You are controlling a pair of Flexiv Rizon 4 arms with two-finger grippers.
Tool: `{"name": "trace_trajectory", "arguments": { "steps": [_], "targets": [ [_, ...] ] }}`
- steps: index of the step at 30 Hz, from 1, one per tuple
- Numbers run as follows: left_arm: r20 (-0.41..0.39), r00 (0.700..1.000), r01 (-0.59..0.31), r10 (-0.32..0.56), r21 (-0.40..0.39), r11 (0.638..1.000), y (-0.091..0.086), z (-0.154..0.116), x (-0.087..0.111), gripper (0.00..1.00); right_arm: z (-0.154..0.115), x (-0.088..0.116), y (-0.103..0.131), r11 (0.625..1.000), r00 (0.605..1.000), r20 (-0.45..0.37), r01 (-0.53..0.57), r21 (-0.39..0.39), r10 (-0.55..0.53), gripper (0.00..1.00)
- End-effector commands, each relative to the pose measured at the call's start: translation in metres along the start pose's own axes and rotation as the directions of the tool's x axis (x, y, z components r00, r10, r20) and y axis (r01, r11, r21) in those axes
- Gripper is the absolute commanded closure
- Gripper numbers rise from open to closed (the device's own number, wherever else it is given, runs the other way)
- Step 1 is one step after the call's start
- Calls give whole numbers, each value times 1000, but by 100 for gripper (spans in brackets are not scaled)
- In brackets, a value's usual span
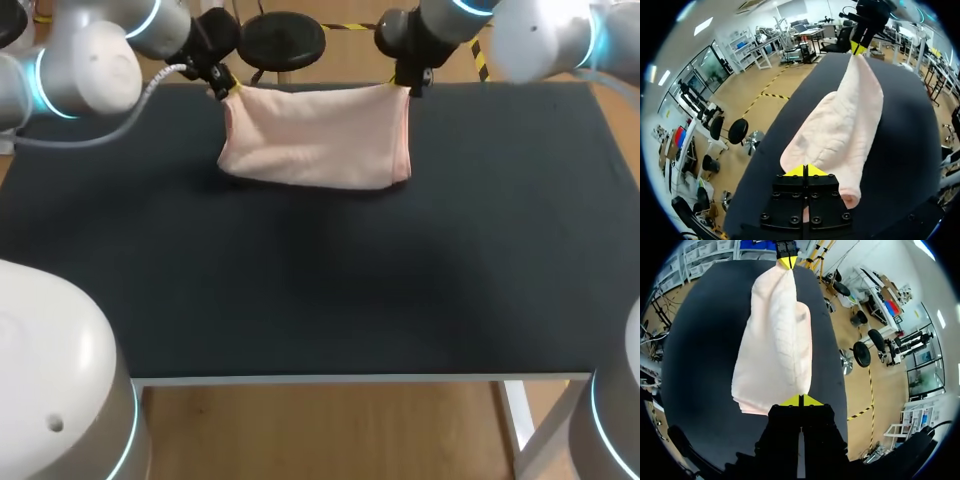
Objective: Fold the towel
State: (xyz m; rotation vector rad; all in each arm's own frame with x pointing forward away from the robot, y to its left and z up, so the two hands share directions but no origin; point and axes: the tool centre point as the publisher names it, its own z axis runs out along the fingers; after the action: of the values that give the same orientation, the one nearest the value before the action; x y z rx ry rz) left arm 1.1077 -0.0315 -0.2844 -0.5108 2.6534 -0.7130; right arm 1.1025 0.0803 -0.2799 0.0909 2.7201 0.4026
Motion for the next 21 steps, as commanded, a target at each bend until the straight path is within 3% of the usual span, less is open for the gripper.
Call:
{"name": "trace_trajectory", "arguments": {
  "steps": [1,14,21],
  "targets": [
    [-29,999,-15,15,-10,1000,1,27,-10,100,18,-5,1,1000,1000,-7,-7,20,7,100],
    [-114,988,-119,107,-100,988,18,66,1,100,52,8,-13,993,998,-41,-52,102,56,100],
    [-100,990,-116,103,-127,985,24,79,-9,100,69,10,-16,991,997,-33,-60,121,64,100]
  ]
}}
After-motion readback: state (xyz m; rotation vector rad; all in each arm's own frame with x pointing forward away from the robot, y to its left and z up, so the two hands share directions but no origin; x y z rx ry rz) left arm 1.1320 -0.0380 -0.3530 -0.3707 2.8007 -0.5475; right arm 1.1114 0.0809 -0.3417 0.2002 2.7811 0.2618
